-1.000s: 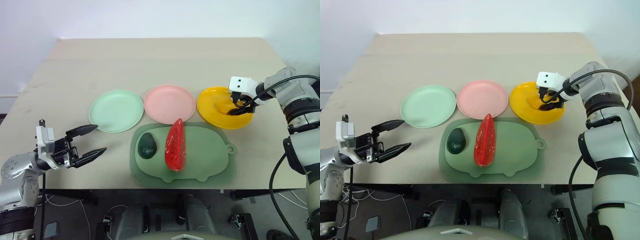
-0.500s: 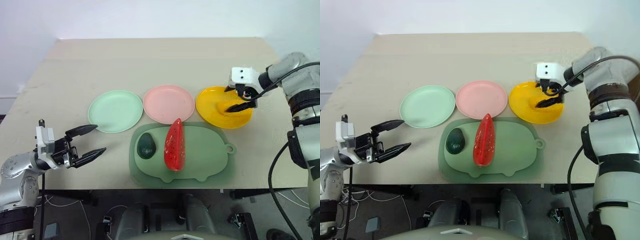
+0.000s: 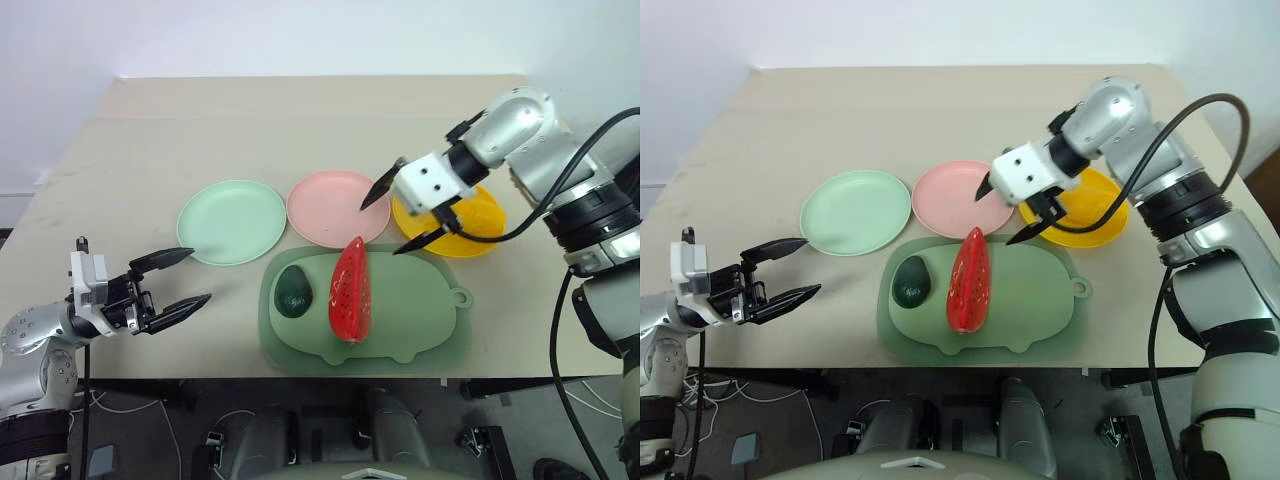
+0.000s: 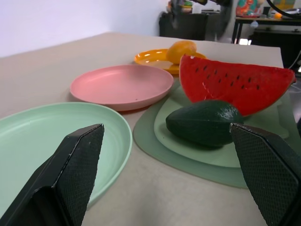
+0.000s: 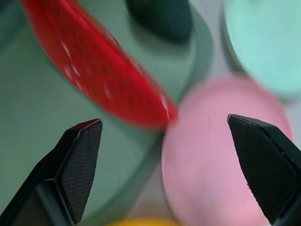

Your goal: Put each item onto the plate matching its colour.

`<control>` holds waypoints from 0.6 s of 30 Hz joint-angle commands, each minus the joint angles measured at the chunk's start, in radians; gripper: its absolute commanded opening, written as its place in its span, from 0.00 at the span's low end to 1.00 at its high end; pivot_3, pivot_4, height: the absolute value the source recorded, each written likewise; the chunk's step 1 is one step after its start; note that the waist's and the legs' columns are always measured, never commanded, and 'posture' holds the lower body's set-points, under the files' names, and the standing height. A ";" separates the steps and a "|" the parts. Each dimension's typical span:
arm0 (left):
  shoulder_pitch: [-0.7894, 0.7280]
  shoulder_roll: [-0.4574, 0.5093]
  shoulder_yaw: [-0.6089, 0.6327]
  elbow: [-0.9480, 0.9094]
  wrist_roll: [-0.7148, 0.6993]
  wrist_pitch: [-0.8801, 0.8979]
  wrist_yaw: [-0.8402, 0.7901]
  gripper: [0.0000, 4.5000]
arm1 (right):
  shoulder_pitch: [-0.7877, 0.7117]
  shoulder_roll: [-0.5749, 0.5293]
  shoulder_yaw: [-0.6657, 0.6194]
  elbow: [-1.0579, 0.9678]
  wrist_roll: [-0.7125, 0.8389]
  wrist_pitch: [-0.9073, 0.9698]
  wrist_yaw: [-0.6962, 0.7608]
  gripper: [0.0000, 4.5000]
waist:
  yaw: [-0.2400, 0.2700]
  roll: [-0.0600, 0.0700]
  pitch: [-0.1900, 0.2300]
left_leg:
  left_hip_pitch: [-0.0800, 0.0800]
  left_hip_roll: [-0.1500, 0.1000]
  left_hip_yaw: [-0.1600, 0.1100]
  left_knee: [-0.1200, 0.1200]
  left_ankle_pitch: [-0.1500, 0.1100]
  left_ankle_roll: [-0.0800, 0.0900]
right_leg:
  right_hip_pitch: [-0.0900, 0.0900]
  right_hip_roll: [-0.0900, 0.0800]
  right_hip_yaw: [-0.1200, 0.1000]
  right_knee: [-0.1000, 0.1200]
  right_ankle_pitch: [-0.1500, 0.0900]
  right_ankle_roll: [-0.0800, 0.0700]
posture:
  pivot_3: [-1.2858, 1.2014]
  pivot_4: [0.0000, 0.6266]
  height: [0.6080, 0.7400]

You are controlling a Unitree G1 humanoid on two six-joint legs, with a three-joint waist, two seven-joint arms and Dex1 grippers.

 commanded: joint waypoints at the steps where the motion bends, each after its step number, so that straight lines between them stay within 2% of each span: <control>1: 0.007 0.016 0.019 -0.022 -0.006 -0.011 0.001 1.00 | 0.001 0.006 0.039 -0.071 0.028 -0.009 0.002 0.99 | 0.002 0.000 0.000 | 0.000 0.000 0.000 0.000 0.000 0.000 | 0.000 0.000 0.000 0.000 0.000 0.000 | 0.52 0.24 0.97; 7: 0.020 0.014 0.024 -0.032 -0.009 -0.012 0.006 1.00 | 0.023 0.052 0.095 -0.103 -0.004 -0.043 0.002 0.99 | 0.001 0.000 0.000 | 0.000 0.000 0.000 0.000 0.000 0.000 | 0.000 0.000 0.000 0.000 0.000 0.000 | 0.52 0.24 0.97; 18: 0.044 0.016 0.039 -0.046 -0.014 -0.014 0.021 1.00 | 0.071 0.174 0.140 -0.039 -0.157 -0.101 0.002 0.99 | 0.001 0.000 0.000 | 0.000 0.000 0.000 0.000 0.000 0.000 | 0.000 0.000 0.000 0.000 0.000 0.000 | 0.52 0.24 0.97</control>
